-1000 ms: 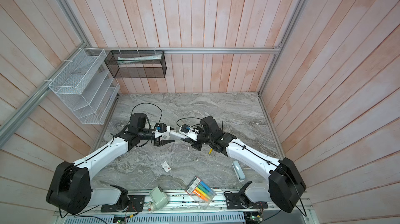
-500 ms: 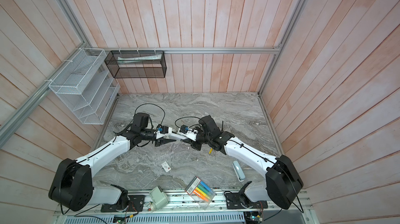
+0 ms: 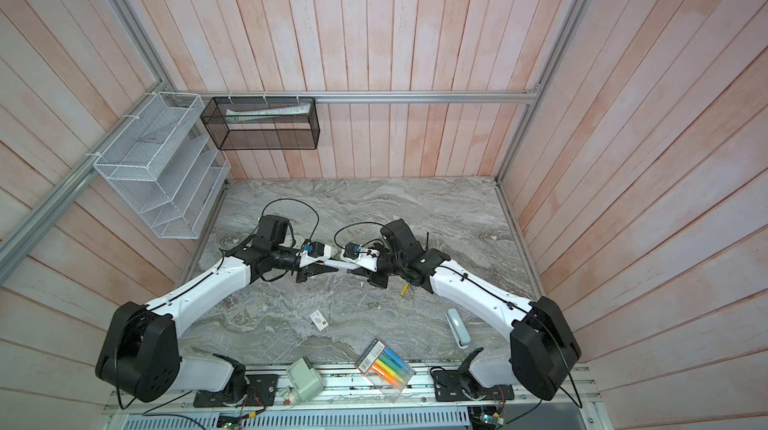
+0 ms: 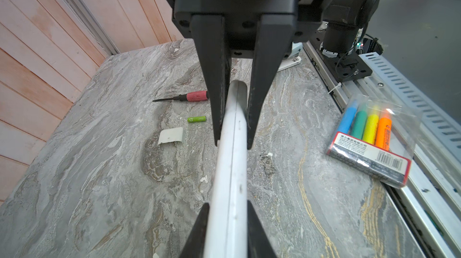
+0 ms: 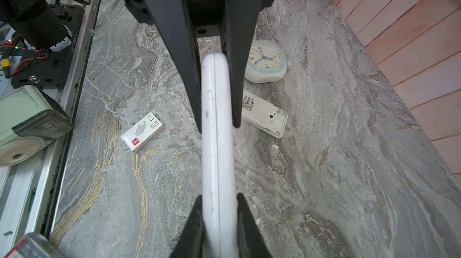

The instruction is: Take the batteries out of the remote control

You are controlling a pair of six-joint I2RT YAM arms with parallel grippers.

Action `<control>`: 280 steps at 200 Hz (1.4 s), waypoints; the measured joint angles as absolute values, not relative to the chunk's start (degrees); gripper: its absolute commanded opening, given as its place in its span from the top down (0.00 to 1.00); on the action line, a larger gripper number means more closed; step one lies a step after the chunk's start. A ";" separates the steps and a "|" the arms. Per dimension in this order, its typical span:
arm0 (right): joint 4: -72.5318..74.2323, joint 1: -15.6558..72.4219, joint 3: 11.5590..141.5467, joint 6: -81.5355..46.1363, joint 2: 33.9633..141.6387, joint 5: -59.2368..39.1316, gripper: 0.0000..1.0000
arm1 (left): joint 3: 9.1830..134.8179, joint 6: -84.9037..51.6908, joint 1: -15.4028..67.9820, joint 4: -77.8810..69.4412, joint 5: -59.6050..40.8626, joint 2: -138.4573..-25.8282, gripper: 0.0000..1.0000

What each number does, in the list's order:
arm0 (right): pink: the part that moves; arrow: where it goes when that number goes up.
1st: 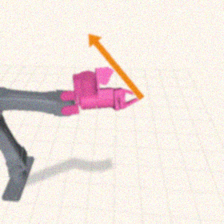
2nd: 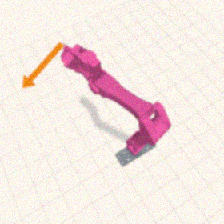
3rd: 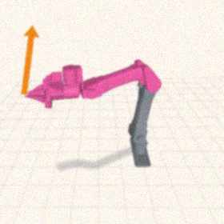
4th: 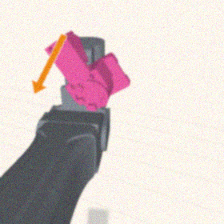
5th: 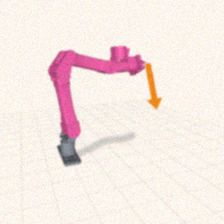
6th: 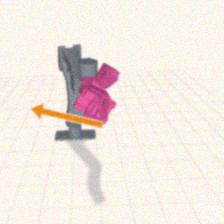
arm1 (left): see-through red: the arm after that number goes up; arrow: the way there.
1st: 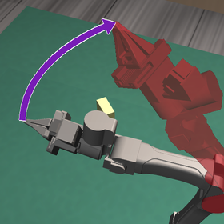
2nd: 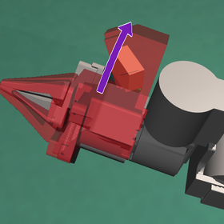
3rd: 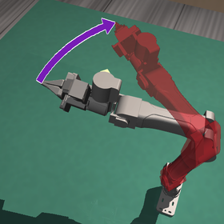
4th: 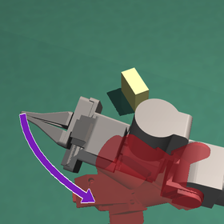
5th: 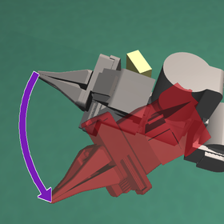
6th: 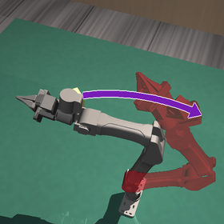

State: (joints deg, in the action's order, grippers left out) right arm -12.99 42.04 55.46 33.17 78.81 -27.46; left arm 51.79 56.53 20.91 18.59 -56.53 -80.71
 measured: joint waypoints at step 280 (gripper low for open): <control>0.08 24.38 46.96 16.43 71.66 -41.25 0.39 | 43.86 8.93 19.09 -3.95 -55.27 -74.00 0.98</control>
State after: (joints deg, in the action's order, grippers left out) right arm 0.08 24.38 46.96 16.43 71.66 -41.25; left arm 43.86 8.93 19.09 -3.95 -55.27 -74.00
